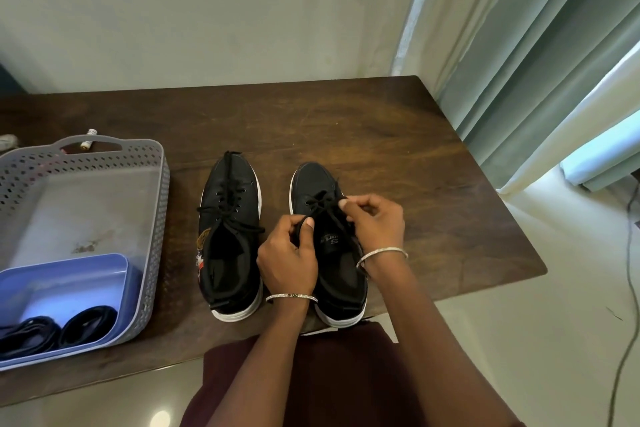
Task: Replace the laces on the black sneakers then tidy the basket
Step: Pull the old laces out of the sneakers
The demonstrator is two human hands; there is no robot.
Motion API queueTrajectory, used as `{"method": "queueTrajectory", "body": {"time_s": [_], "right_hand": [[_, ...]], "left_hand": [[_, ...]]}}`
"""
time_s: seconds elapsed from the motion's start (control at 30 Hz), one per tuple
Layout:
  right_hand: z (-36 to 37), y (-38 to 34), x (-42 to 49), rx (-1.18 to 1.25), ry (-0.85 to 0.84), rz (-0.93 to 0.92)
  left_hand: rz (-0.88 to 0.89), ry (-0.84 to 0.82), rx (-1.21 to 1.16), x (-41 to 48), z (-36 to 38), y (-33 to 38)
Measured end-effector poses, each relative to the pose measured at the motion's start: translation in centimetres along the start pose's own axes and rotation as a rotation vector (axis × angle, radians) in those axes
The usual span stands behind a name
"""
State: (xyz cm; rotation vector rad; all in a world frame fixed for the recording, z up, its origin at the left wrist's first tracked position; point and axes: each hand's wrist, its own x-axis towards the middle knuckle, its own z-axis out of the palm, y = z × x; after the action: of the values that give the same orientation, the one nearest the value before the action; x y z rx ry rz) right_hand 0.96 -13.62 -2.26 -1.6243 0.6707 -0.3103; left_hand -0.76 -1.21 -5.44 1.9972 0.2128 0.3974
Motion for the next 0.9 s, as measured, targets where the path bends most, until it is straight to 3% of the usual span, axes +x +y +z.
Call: {"method": "queueTrajectory", "body": {"time_s": [0.1,0.17,0.23,0.33,0.4,0.47,0.63,0.77,0.9], "right_hand": [[-0.9,0.6,0.8,0.441,0.086,0.413],[-1.5,1.2,1.3,0.45,0.102,0.48],[-1.8,1.7,1.2,0.159,0.083,0.308],[-1.4,1.1,0.4,-0.404,-0.026,-0.248],[-0.6,0.3,-0.2,-0.648,-0.125,-0.549],[0.1,-0.3,-0.5,-0.811,-0.156,-0.665],[1.0,-0.9,-0.4,-1.077,-0.223,-0.732],[0.9,-0.6,-0.4,-0.904,-0.089,-0.74],[0.3,-0.6,-0.6,-0.313,0.02,-0.29]], "left_hand": [[0.0,0.005,-0.003,0.0,0.1,-0.1],[-0.004,0.004,-0.004,-0.1,0.1,-0.1],[-0.004,0.006,-0.003,0.0,0.1,0.0],[-0.005,0.005,0.0,0.0,0.1,0.0],[-0.001,0.005,0.002,0.0,0.1,0.0],[0.002,0.005,0.0,0.0,0.1,0.0],[-0.003,-0.004,-0.01,0.0,0.1,0.0],[-0.009,0.008,-0.01,0.0,0.0,0.1],[-0.006,0.007,-0.011,0.0,0.0,0.1]]}}
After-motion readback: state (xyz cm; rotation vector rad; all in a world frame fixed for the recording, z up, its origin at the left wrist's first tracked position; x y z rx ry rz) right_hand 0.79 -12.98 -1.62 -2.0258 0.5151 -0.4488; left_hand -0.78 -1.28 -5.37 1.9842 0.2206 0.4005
